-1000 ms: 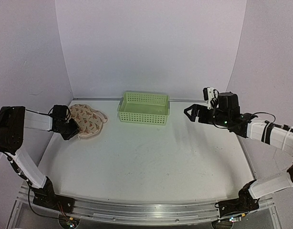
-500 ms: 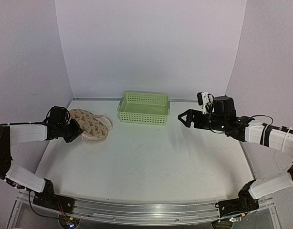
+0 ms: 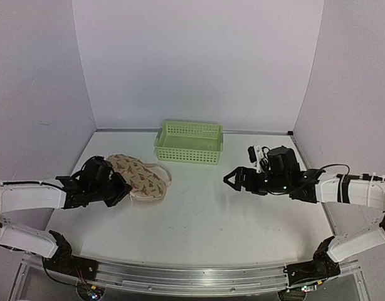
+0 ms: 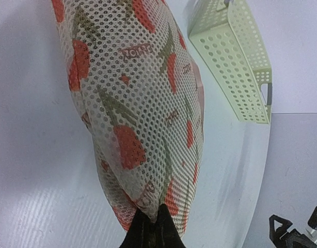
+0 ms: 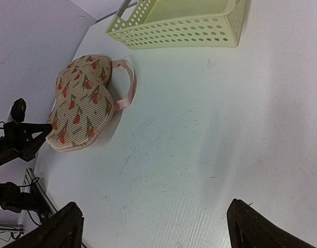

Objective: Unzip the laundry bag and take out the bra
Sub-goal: Place the laundry bag at the center of the board.

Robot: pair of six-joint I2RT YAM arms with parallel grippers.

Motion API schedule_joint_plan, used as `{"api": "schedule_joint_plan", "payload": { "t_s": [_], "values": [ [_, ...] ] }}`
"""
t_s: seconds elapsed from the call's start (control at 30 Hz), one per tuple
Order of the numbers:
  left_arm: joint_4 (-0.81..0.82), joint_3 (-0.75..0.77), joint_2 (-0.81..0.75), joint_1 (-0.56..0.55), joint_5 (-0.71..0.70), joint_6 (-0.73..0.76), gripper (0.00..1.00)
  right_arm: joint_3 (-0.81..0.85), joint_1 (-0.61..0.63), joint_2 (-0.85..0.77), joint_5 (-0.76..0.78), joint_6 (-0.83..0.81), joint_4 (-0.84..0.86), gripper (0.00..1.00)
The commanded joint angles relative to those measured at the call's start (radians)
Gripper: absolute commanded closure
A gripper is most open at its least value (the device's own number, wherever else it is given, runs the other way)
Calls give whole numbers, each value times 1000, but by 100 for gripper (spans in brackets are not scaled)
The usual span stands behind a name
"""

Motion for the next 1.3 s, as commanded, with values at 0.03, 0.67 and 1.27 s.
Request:
{"api": "schedule_joint_plan", "payload": {
  "t_s": [0.03,0.67,1.27],
  "values": [
    [82,53,82,-175,-171,-182,100,-48,46,-28,37,124,56,2],
    [163,476,559,-428,-134,-172,99,-213,86,-135,131,367,105,2],
    [89,423,382,-444,-221,-29,53,-125,139,14,133,423,172,2]
  ]
}}
